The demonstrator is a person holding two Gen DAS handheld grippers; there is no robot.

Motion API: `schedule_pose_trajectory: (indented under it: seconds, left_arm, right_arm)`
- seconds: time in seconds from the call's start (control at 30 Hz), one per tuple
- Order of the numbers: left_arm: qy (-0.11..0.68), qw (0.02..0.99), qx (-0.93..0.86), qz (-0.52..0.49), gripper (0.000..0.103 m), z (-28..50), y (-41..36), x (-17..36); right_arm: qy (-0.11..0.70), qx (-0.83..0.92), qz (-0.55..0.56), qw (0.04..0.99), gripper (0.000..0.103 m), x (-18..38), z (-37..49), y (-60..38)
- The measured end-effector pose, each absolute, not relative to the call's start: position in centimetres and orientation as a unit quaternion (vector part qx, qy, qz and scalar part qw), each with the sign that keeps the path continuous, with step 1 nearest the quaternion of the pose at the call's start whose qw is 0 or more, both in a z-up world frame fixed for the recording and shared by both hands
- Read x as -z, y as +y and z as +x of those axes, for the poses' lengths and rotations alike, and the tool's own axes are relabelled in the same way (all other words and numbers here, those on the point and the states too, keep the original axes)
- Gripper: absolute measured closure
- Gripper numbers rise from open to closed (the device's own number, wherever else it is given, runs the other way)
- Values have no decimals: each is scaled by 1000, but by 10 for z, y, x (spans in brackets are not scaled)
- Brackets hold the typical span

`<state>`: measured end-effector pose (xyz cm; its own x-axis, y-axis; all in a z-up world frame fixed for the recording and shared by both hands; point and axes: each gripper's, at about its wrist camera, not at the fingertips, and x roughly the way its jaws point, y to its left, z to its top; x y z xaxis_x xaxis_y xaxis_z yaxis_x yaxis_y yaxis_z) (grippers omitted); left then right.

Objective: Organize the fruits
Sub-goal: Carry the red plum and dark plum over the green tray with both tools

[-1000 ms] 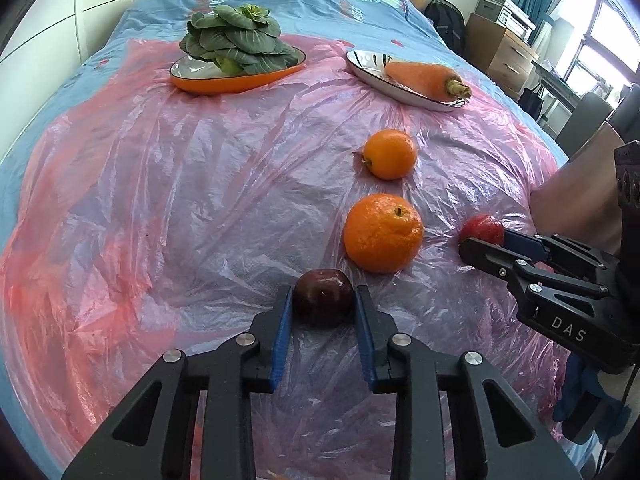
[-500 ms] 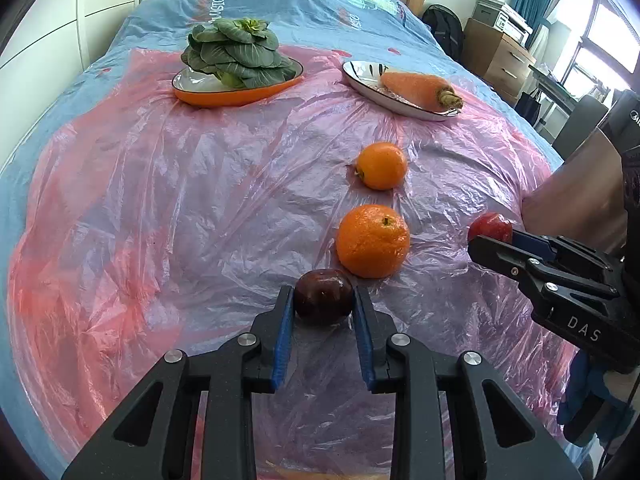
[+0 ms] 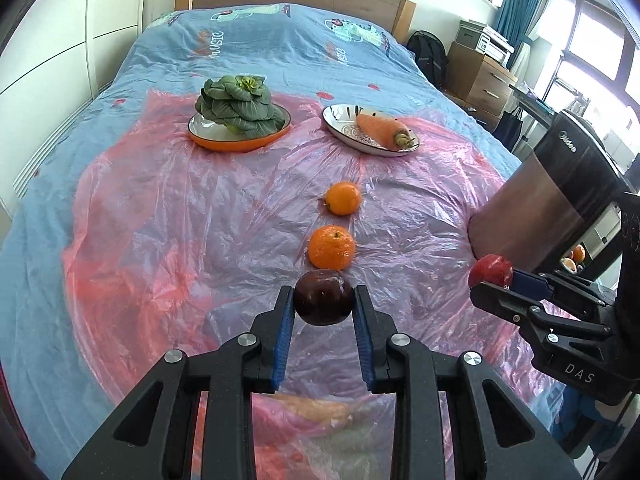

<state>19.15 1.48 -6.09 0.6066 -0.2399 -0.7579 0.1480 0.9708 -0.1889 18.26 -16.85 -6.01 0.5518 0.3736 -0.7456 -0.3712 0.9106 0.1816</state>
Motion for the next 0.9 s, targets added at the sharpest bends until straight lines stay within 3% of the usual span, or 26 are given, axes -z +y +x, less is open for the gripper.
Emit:
schedule_pose_trajectory:
  seconds: [0.5,0.9]
  left_arm:
    - [386,904,180,-40,78,101,-39,-10]
    - [377,888,262,-5,78,69,-140,-43]
  right_arm:
    - [401,-165,10,901,73,11,77,-237]
    - [375,-79,62,921,73,0,28,-345]
